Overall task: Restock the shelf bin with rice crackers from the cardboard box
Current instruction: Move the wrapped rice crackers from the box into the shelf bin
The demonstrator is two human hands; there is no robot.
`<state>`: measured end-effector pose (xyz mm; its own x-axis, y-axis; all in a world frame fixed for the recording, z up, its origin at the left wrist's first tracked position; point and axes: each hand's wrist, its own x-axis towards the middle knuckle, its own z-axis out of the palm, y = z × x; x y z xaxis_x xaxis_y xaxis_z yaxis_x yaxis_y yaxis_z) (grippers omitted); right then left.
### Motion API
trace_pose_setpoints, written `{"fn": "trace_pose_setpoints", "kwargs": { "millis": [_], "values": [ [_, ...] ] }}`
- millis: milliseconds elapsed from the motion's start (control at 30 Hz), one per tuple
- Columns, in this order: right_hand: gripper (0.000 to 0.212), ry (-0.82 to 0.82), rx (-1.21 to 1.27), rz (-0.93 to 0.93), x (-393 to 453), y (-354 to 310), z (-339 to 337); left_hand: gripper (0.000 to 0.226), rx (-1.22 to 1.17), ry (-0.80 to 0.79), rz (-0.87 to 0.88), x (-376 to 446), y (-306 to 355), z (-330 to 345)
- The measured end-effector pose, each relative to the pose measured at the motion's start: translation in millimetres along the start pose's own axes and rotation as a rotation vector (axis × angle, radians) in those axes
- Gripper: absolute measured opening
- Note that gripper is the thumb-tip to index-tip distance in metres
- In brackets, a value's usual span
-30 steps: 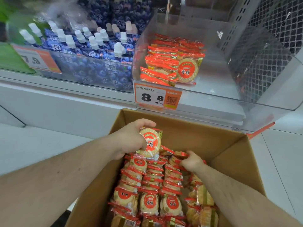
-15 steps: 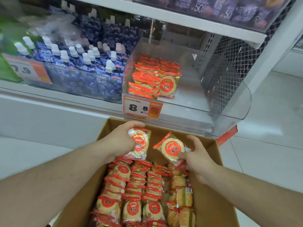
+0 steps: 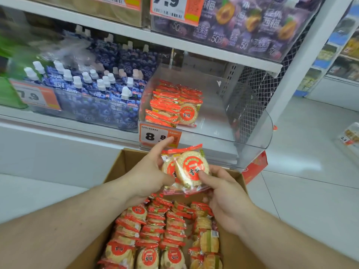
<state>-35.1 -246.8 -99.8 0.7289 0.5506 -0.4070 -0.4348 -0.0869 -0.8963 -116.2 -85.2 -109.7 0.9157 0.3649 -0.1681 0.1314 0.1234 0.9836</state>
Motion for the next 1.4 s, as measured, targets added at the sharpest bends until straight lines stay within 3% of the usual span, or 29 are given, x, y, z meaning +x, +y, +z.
{"fn": "trace_pose_setpoints", "kwargs": {
  "millis": [167, 300, 400, 533, 700, 767, 867, 933, 1033, 1133, 1400],
  "values": [
    [0.021, 0.1, -0.107, -0.1, -3, 4, 6, 0.098, -0.131, -0.05, 0.019, -2, 4, 11],
    [0.022, 0.14, -0.2, -0.136, -3, 4, 7, 0.084, -0.101, -0.05, 0.072, -5, 5, 14],
    [0.038, 0.142, -0.285, -0.166, 1, -3, 4, 0.086, 0.008, -0.064, 0.121, -3, 7, 10],
    [0.065, -0.006, -0.342, -0.192, 7, -18, -2, 0.095, 0.138, -0.12, 0.222, -2, 18, 5],
    [0.058, -0.123, -0.462, -0.224, 7, -33, -4, 0.1, 0.279, -0.169, 0.286, 4, 22, 0],
    [0.047, -0.096, -0.448, -0.297, 6, -48, -7, 0.09, 0.369, -0.068, 0.379, 7, 25, -3],
    [0.04, 0.013, -0.445, -0.457, 7, -86, -10, 0.071, 0.707, 0.272, 0.547, 12, 31, -16],
    [0.038, 0.063, -0.481, -0.5, 20, -112, -10, 0.068, 0.926, 0.424, 0.527, 17, 33, -25],
    [0.038, 0.128, -0.58, -0.451, 61, -135, -7, 0.072, 1.105, 0.434, 0.341, 25, 31, -31],
    [0.042, 0.178, -0.651, -0.357, 109, -139, 1, 0.074, 1.049, 0.361, 0.258, 27, 30, -32],
    [0.055, 0.28, -0.793, -0.261, 177, -120, 29, 0.076, 0.882, 0.281, 0.289, 26, 35, -33]
  ]
}}
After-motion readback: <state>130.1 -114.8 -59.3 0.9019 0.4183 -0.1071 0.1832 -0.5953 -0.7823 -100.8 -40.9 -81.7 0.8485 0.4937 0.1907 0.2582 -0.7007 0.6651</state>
